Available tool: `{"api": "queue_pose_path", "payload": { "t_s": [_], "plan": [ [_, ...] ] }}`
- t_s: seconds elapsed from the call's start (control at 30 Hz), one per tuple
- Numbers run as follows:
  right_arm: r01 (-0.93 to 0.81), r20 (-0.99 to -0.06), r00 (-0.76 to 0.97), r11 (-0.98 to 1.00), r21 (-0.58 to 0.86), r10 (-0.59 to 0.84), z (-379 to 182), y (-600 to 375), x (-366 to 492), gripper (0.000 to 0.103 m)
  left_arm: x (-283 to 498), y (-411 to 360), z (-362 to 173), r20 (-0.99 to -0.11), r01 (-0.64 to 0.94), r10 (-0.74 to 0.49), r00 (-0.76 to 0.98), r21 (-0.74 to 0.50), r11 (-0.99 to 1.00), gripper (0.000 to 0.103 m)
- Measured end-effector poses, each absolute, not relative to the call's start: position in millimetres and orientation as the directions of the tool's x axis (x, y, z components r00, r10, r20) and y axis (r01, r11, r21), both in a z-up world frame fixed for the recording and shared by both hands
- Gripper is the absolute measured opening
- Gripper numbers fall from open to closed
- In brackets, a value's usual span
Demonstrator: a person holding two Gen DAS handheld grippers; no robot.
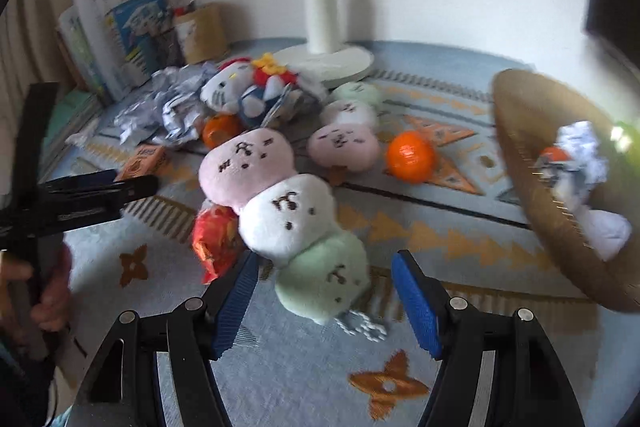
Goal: Organize objects
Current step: 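Grasp the pink book with the left gripper while the right gripper grasps the stacked plush, then carry the pink book and stacked plush into the gold bowl and release both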
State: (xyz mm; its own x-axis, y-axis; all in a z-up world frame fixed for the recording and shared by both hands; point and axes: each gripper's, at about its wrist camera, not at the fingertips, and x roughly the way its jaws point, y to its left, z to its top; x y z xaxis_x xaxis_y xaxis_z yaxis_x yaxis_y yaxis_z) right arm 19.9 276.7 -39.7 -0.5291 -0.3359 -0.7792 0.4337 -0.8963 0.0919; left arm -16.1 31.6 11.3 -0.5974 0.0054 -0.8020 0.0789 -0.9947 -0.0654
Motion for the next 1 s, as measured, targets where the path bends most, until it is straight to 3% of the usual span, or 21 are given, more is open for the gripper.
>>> {"api": "queue_pose_path", "payload": {
  "t_s": [0.1,0.13,0.17,0.33,0.47,0.53,0.67,0.83,1.0],
  "plan": [
    [0.445,-0.785,-0.513,-0.89,0.104,-0.348,-49.5,268.7,13.2,0.064,-13.8,30.7,9.4,-0.789,0.079,-0.016,-0.614,-0.042,-0.996,0.064],
    [0.431,-0.786,-0.529,-0.899,0.075,-0.32,-50.2,266.7,13.7,0.048,-13.4,30.4,9.1,-0.785,0.076,-0.018,-0.619,-0.037,-0.996,0.053],
    [0.424,-0.781,-0.544,-0.903,0.061,-0.308,-49.0,266.5,14.9,0.04,-13.1,30.4,9.5,-0.781,0.071,-0.017,-0.625,-0.036,-0.997,0.038],
    [0.334,-0.745,-0.601,-0.938,0.092,-0.288,-27.4,277.1,42.6,0.039,3.0,30.8,16.6,-0.754,-0.019,0.103,-0.649,-0.119,-0.993,0.037],
    [0.015,-0.78,-0.625,-1.0,-0.004,-0.006,-12.0,294.7,63.5,0.039,32.6,50.4,33.2,-0.692,-0.146,0.195,-0.695,-0.13,-0.981,0.037],
    [-0.078,-0.795,-0.605,-0.997,0.015,0.035,-12.9,304.2,70.1,0.04,35.9,60.4,33.8,-0.684,-0.168,0.181,-0.707,-0.086,-0.982,0.037],
    [-0.129,-0.854,-0.519,-0.985,0.115,-0.032,-27.3,312.9,67.3,0.042,31.1,62.0,21.8,-0.69,-0.191,0.243,-0.682,-0.153,-0.97,0.037],
    [0.044,-0.84,-0.452,-0.948,0.314,-0.3,-38.4,311.4,86.9,0.053,28.8,60.5,20.0,-0.695,-0.189,0.254,-0.673,-0.17,-0.967,0.037],
    [0.059,-0.813,-0.521,-0.961,0.269,-0.26,-34.1,320.9,104.2,0.057,30.2,59.5,20.8,-0.69,-0.195,0.267,-0.673,-0.183,-0.964,0.037]
  ]
}}
